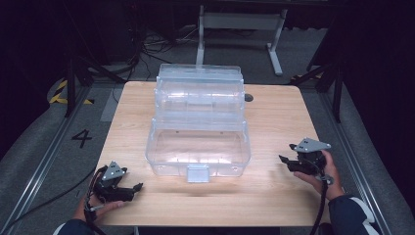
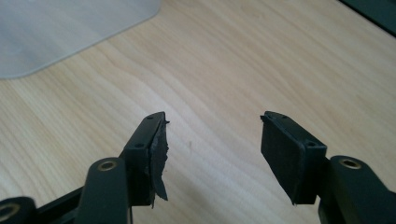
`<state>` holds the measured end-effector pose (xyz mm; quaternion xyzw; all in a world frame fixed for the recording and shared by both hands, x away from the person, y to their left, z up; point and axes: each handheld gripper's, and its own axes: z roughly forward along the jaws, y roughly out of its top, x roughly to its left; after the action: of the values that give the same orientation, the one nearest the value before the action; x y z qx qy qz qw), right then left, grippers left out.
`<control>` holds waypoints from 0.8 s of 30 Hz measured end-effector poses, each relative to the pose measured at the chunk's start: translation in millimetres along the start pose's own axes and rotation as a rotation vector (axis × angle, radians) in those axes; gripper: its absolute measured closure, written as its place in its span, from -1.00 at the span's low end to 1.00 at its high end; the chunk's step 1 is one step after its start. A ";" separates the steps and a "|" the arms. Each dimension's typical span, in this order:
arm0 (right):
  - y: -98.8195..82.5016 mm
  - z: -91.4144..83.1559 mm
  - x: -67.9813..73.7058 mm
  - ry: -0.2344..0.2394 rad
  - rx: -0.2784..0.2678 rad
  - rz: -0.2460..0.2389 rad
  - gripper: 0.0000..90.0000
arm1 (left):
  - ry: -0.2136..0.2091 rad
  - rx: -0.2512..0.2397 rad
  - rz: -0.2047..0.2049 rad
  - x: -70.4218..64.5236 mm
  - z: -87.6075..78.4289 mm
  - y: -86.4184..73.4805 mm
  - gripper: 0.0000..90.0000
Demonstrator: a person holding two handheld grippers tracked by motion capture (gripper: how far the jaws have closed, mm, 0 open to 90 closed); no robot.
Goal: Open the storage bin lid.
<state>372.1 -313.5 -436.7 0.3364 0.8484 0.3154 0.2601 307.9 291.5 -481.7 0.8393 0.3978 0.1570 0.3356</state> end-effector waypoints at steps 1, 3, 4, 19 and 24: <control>-3.4 0.3 0.6 0.002 0.005 0.004 -0.11 | 0.001 0.000 0.000 0.1 0.0 0.1 -0.64; -10.2 0.4 2.0 0.002 0.009 0.018 -0.12 | 0.000 0.000 0.001 0.1 0.1 0.1 -0.64; -13.7 0.3 2.1 0.004 0.009 0.026 -0.14 | 0.001 0.002 0.003 0.2 0.0 0.2 -0.64; -63.5 -3.3 0.6 0.053 0.002 0.221 -0.46 | -0.011 0.008 0.006 1.2 0.4 0.9 -0.65; -72.1 -2.3 -0.4 0.066 -0.010 0.265 -0.53 | -0.012 0.008 0.007 1.3 0.4 0.9 -0.65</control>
<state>341.5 -356.0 -486.2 0.4335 0.8031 0.3622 0.1896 309.5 291.9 -481.3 0.8430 0.3934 0.1515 0.3341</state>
